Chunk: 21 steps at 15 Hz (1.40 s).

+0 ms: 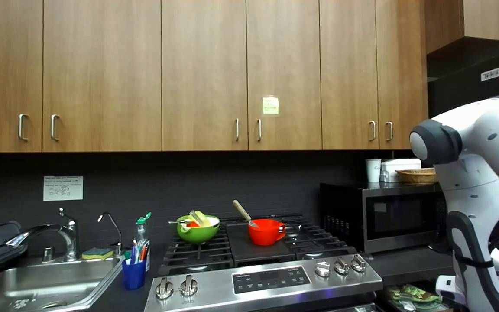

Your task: Open the topmost drawer on the left

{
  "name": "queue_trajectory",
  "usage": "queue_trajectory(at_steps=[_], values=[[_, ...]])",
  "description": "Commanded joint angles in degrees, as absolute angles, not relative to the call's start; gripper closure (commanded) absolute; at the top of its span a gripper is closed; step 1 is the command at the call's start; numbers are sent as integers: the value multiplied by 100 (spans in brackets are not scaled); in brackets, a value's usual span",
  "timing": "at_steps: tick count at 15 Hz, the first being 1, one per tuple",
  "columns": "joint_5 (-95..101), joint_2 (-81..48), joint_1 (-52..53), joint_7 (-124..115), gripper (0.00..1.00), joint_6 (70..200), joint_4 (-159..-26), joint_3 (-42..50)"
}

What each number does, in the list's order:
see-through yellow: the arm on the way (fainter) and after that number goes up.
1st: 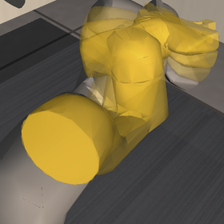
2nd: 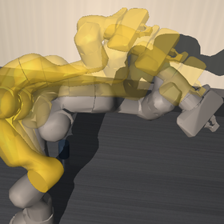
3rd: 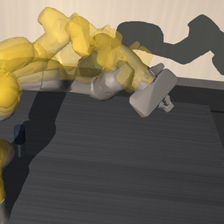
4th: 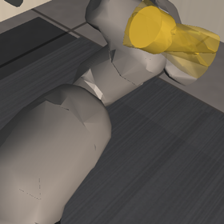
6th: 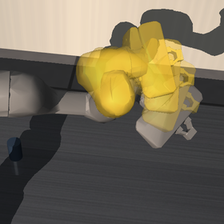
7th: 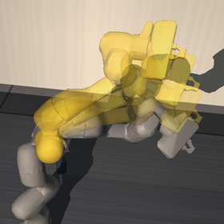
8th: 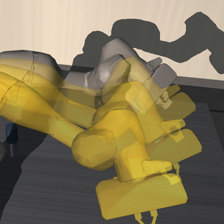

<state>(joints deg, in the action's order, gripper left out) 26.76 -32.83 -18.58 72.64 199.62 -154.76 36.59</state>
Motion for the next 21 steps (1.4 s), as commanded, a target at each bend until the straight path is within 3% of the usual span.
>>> queue_trajectory(at_steps=[1,16,21], values=[[2311,-3901,-1548,7798,0,19940,-15797,3918],[748,-4410,-281,8180,0,19861,-16043,4465],[578,-3790,-876,7712,0,19777,-15992,4616]])
